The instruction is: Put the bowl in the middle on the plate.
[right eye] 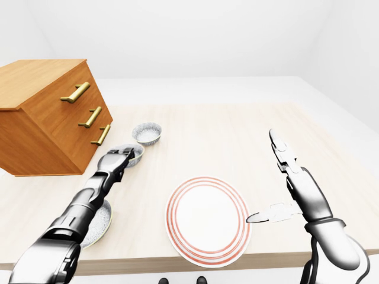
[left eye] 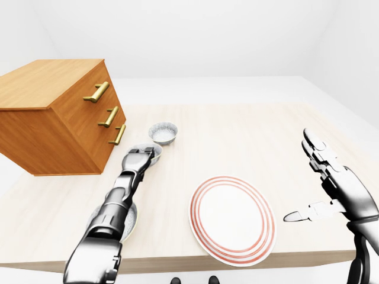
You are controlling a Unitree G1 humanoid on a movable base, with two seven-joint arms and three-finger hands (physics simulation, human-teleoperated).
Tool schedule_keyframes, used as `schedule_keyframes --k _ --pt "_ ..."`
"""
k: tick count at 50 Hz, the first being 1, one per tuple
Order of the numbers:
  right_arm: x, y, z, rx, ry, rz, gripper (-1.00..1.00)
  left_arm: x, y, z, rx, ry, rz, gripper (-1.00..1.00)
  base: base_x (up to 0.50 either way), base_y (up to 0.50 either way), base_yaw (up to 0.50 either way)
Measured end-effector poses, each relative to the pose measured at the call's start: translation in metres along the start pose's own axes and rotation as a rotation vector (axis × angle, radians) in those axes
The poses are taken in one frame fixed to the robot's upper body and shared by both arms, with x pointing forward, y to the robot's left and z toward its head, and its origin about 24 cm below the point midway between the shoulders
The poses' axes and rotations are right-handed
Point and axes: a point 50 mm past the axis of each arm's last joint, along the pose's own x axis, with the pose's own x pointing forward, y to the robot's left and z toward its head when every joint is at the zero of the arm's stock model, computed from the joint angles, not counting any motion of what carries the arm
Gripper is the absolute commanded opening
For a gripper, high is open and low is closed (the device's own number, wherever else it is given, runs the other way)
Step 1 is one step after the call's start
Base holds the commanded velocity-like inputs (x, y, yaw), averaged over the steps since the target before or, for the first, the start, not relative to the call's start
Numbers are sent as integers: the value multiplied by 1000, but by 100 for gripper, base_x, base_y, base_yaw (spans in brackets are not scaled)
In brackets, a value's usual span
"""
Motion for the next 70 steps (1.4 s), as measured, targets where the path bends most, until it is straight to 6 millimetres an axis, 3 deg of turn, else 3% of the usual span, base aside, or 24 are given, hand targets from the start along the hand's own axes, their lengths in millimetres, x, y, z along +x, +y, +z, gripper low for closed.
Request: schedule_keyframes --k 30,44,70 --pt "1 1 -3 2 11 6 100 -70 49 31 -112 -155 151 -100 0 0 0" --pt "1 1 -3 2 14 7 100 -101 71 58 -150 -259 221 -100 0 0 0" --pt "1 1 -2 -3 11 4 100 -144 84 111 -176 -443 275 -100 0 0 0"
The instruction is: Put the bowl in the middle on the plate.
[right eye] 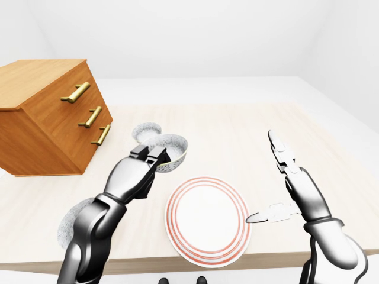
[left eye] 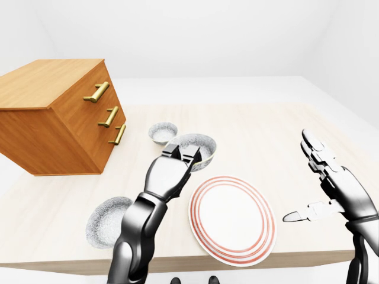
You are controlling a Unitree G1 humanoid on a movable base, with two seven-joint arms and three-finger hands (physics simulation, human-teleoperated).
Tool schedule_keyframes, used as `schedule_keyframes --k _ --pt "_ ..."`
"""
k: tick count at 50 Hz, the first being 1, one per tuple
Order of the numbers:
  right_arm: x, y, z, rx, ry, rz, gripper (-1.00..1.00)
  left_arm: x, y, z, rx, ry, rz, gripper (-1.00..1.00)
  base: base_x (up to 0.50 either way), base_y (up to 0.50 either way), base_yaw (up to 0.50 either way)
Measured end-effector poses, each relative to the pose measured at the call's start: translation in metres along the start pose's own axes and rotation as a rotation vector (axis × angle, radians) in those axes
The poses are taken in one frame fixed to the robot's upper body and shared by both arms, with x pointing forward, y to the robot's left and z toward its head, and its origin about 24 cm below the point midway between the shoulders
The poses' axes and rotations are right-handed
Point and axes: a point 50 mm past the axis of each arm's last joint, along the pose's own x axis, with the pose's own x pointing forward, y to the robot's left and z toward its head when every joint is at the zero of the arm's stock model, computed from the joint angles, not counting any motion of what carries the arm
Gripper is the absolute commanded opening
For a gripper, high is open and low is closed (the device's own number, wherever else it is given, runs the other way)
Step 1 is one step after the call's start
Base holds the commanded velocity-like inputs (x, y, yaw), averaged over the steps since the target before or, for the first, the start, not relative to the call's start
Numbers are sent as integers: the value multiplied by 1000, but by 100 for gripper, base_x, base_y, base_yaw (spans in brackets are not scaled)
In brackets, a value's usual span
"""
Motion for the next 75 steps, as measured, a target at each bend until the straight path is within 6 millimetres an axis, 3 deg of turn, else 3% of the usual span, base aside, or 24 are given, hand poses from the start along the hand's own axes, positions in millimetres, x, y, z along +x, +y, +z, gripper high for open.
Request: schedule_keyframes --k 38,75 --pt "1 1 -2 5 8 4 100 -16 -14 57 -31 -180 -30 -100 0 0 0" --pt "1 1 -2 4 10 4 100 -24 -13 71 -42 -239 -17 -100 0 0 0"
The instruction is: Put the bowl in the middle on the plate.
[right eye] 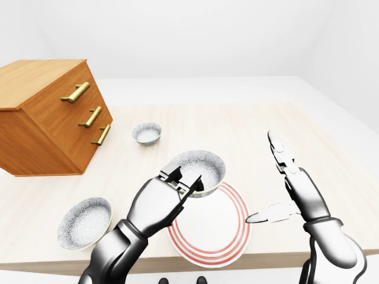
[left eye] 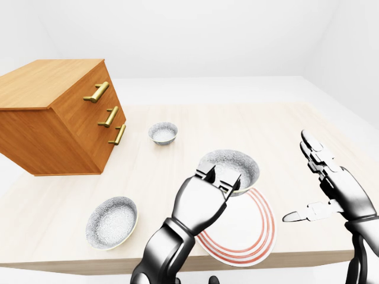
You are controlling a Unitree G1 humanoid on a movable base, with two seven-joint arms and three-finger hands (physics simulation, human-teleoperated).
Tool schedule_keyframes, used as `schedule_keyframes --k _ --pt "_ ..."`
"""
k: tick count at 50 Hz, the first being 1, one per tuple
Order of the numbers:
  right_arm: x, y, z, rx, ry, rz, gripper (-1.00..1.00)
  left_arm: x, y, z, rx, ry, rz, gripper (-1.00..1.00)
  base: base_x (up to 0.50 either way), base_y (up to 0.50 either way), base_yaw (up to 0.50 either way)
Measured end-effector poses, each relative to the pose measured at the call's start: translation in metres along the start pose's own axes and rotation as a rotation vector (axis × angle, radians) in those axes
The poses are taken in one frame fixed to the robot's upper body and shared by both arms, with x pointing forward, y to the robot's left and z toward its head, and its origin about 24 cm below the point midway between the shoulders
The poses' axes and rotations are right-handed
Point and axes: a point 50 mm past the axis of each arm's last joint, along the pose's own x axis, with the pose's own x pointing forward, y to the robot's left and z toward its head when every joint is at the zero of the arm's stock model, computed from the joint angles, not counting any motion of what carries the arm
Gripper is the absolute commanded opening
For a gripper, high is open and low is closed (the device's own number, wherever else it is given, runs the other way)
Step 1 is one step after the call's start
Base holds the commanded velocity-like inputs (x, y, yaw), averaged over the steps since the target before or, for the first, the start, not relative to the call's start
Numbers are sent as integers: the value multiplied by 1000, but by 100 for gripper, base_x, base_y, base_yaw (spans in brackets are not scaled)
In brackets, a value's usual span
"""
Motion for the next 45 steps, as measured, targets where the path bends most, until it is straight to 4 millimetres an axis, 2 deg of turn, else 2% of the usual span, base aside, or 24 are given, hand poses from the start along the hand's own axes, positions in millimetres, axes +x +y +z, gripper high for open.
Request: schedule_keyframes --k 17,45 --pt "-1 -1 3 -11 -10 -5 100 -1 -18 -9 5 39 -33 -100 0 0 0" --pt "0 0 -1 1 3 1 100 2 -39 3 -9 -3 -59 -100 0 0 0"
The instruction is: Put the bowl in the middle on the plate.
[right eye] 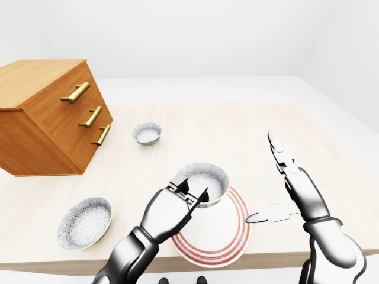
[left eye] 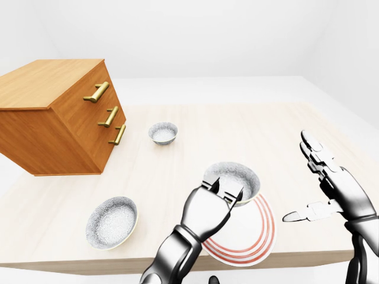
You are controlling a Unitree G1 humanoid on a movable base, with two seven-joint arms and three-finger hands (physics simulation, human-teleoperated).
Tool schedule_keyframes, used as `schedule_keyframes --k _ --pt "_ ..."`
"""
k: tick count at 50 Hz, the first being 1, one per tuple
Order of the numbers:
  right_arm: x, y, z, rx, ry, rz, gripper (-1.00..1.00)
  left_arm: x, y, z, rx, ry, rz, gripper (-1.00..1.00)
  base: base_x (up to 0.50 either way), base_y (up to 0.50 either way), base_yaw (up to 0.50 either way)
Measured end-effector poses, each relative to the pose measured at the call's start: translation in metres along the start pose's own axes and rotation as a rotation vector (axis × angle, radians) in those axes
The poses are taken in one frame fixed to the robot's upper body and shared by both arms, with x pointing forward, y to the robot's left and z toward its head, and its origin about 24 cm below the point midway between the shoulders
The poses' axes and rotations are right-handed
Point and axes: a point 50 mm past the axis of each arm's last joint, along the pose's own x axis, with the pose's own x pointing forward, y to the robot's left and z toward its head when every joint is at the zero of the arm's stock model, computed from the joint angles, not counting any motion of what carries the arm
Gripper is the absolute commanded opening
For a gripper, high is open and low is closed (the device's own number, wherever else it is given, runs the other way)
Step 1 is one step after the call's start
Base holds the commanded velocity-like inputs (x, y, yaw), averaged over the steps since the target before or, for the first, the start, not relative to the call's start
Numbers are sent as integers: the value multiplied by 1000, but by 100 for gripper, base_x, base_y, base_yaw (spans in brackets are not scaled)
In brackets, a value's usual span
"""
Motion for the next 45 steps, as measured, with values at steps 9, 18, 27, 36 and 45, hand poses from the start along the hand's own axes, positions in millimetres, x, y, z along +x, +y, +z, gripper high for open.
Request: schedule_keyframes --k 9,18,27,36,45 --pt "0 0 0 0 0 1 100 -1 -4 1 -4 -5 -2 -100 0 0 0" --pt "0 0 0 0 2 1 100 -2 -8 3 -8 -10 -7 -100 0 0 0" --pt "0 0 1 -5 -2 -1 100 -6 -15 10 -13 -31 -24 -100 0 0 0" --pt "-1 0 1 -6 -3 -2 100 -11 -21 13 -16 -43 -38 -100 0 0 0" --pt "0 0 1 -3 0 -1 100 -13 -25 13 -16 -46 -46 -100 0 0 0"
